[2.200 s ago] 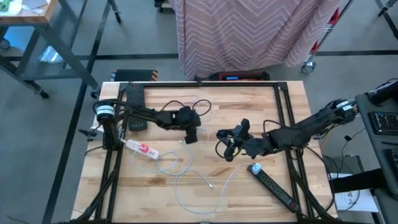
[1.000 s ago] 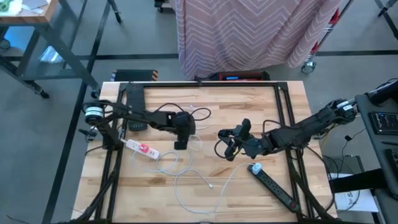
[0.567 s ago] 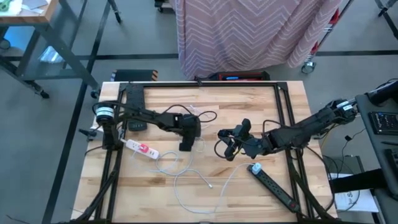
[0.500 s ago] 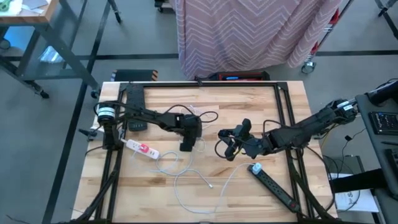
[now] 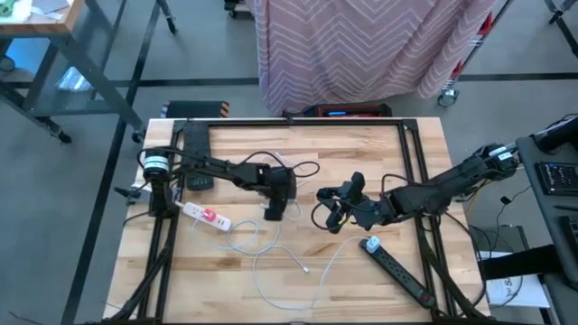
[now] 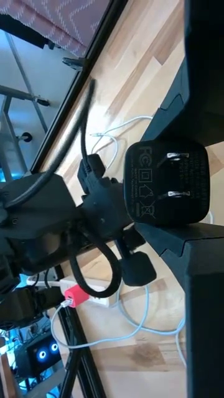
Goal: Insert USB
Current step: Insert the white USB cable into the black charger adapter
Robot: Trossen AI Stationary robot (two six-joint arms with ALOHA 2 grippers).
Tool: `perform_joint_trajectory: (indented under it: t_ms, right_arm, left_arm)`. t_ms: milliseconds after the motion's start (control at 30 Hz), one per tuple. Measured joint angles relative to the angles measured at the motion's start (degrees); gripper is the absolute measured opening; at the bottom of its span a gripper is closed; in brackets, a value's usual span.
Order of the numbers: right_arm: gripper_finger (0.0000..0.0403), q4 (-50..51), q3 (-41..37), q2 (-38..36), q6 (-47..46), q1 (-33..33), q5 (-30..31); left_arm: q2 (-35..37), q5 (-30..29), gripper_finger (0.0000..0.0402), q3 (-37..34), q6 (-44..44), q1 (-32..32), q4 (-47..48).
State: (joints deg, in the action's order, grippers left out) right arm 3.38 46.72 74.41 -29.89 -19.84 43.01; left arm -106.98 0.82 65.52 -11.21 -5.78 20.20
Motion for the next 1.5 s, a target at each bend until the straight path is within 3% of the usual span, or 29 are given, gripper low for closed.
perform_joint_trajectory:
  t_ms: [233, 400, 533, 700, 900, 1033, 1200, 1367, 1500]
  right_arm:
    - [0.0134, 0.0, 0.0, 0.0, 0.0, 0.0, 0.0]
    - [0.0131, -0.1, 0.0, 0.0, 0.0, 0.0, 0.0]
    - [0.0132, -0.1, 0.0, 0.0, 0.0, 0.0, 0.0]
    - [0.0132, -0.1, 0.0, 0.0, 0.0, 0.0, 0.0]
    - [0.0131, 0.0, 0.0, 0.0, 0.5, 0.0, -0.2]
    - [0.0131, 0.2, 0.0, 0.1, 0.5, -0.2, -1.6]
    - [0.0131, -3.4, -0.1, 2.0, 2.0, -0.1, -2.8]
    - [0.0131, -17.2, -0.1, 6.3, 10.4, 1.3, -9.6]
    - [0.0131, -33.6, 0.1, 12.8, 20.1, 2.3, -15.1]
  left_arm:
    - [0.0, 0.0, 0.0143, -1.1, 2.8, 0.0, -2.5]
    - [0.0, 0.2, 0.0130, -3.1, 4.9, 0.0, -5.7]
    - [0.1, 1.7, 0.0101, -4.7, 5.9, 0.0, -8.0]
    - [0.4, 1.7, 0.0017, -6.3, 7.3, 0.5, -10.3]
    - [6.0, 0.2, 0.0007, -12.3, 13.2, 2.1, -17.6]
    - [17.1, -0.1, 0.0006, -23.7, 20.8, 2.0, -33.3]
    - [28.7, -0.2, 0.0004, -42.8, 31.9, 2.1, -71.3]
    - [28.8, -0.3, 0.0003, -53.7, 37.8, 2.0, -100.0]
    - [27.5, 1.4, 0.0003, -54.6, 39.4, 2.1, -110.1]
